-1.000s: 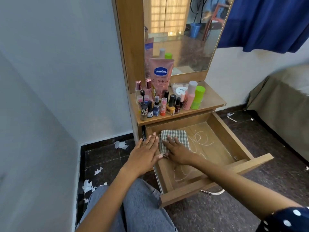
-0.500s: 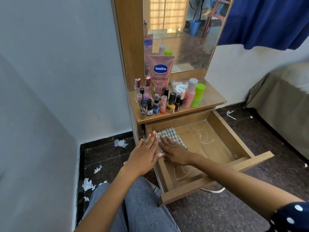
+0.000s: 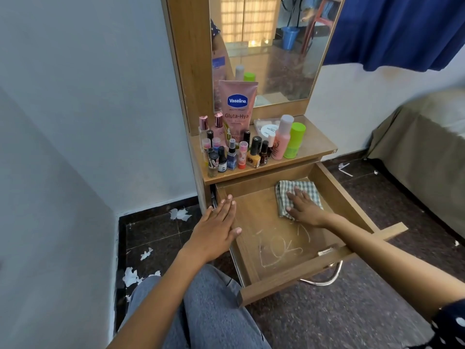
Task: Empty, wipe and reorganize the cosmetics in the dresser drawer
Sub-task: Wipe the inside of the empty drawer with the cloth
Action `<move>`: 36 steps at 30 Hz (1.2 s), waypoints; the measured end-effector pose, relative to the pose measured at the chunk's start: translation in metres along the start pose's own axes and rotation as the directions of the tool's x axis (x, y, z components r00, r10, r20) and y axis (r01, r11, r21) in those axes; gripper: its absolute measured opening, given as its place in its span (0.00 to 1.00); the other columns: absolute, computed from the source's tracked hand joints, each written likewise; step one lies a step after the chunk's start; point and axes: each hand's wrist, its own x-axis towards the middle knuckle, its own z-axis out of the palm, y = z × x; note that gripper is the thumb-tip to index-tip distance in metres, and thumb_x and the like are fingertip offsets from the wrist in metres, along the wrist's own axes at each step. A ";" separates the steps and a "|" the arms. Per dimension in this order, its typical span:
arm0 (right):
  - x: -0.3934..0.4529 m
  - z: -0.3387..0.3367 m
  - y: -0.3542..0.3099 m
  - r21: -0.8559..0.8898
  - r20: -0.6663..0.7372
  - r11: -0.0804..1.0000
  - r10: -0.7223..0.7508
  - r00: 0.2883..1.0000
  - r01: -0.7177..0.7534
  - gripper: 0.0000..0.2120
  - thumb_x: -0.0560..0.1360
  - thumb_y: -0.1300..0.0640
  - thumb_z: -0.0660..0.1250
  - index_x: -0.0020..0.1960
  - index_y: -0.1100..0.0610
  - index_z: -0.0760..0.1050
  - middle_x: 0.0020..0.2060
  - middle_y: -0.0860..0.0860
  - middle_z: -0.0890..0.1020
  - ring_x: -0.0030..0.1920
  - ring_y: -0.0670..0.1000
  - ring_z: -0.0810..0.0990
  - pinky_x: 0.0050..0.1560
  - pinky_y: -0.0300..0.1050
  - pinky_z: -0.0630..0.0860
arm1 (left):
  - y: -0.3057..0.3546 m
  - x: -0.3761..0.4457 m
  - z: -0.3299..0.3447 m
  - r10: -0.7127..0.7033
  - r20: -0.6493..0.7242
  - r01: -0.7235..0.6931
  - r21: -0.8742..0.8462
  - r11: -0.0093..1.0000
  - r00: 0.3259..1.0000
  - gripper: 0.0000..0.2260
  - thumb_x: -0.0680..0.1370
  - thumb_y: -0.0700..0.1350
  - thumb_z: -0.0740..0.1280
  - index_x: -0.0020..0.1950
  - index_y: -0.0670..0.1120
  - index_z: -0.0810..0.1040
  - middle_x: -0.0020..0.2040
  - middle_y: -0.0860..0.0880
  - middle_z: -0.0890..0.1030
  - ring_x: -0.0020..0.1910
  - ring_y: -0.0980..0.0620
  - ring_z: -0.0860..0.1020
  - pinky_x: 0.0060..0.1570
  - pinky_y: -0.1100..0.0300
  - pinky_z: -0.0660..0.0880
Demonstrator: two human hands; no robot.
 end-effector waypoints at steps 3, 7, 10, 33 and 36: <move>-0.002 0.006 -0.014 -0.052 0.065 0.998 -0.017 0.998 0.021 0.35 0.81 0.39 0.48 0.78 0.55 0.36 0.76 0.55 0.34 0.76 0.57 0.32 0.76 0.60 0.40 | 0.000 0.000 0.000 0.001 -0.004 -0.001 -0.011 1.000 1.000 0.30 0.83 0.57 0.46 0.76 0.46 0.35 0.75 0.49 0.32 0.75 0.54 0.35 0.74 0.53 0.38; -0.024 0.016 -0.052 -0.108 0.181 0.972 -0.185 0.966 0.207 0.35 0.82 0.41 0.49 0.78 0.54 0.34 0.75 0.52 0.32 0.75 0.56 0.31 0.76 0.60 0.38 | 0.001 -0.001 0.001 -0.005 -0.007 0.005 -0.021 1.000 1.000 0.30 0.83 0.57 0.46 0.77 0.46 0.36 0.75 0.49 0.32 0.75 0.54 0.36 0.74 0.54 0.38; -0.035 0.026 -0.080 -0.145 0.258 0.924 -0.310 0.915 0.354 0.32 0.82 0.43 0.48 0.78 0.53 0.35 0.75 0.52 0.32 0.75 0.54 0.31 0.76 0.58 0.36 | 0.001 -0.001 -0.001 -0.007 -0.007 0.007 -0.030 1.000 1.000 0.29 0.83 0.57 0.46 0.77 0.46 0.36 0.75 0.49 0.32 0.75 0.54 0.36 0.74 0.54 0.38; 0.006 0.009 -0.063 -0.229 0.039 0.934 -0.273 0.961 0.274 0.28 0.83 0.45 0.46 0.79 0.53 0.43 0.79 0.50 0.45 0.78 0.52 0.42 0.77 0.53 0.47 | 0.002 0.000 -0.001 -0.016 -0.029 0.016 0.011 1.000 0.999 0.29 0.83 0.57 0.46 0.77 0.46 0.36 0.76 0.49 0.34 0.75 0.54 0.36 0.74 0.54 0.38; 0.004 -0.001 -0.031 -0.172 -0.009 0.970 -0.177 0.984 0.173 0.28 0.83 0.44 0.46 0.79 0.52 0.43 0.79 0.49 0.45 0.78 0.52 0.42 0.77 0.55 0.47 | 0.005 -0.001 -0.001 -0.033 -0.029 0.033 0.024 0.999 0.999 0.29 0.83 0.57 0.45 0.77 0.45 0.36 0.76 0.48 0.35 0.75 0.53 0.36 0.74 0.54 0.38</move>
